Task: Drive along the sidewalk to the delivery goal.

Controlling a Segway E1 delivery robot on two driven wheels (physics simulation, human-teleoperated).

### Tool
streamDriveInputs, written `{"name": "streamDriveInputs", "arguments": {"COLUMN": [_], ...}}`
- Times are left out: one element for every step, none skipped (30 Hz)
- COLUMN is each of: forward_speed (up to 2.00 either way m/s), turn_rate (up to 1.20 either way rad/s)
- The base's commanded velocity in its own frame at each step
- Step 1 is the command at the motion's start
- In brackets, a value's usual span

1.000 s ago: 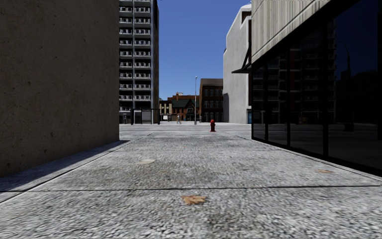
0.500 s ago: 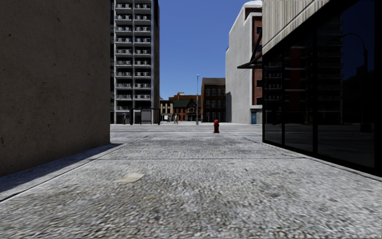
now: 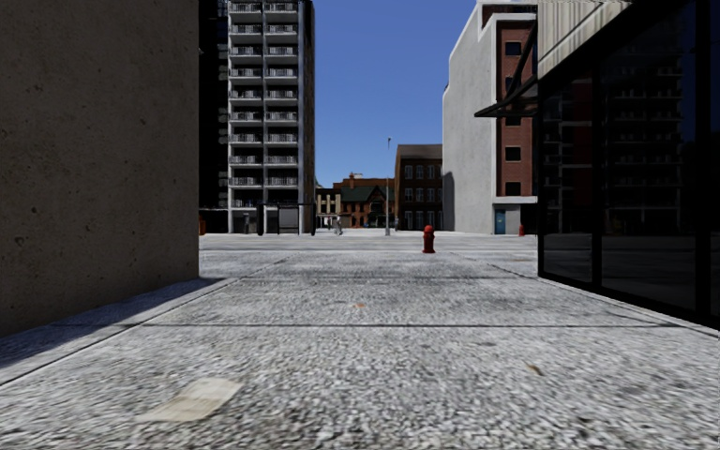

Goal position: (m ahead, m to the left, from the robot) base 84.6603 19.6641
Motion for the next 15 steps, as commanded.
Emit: {"name": "streamDriveInputs", "arguments": {"forward_speed": [2.00,2.00,2.00,2.00,2.00,2.00,2.00,2.00,2.00,2.00,2.00,2.00,2.00,2.00,2.00], "turn_rate": [0.31,0.31,0.31,0.31,0.31,0.31,0.31,0.31,0.31,0.30,0.30,0.22,0.04,0.00,0.00]}}
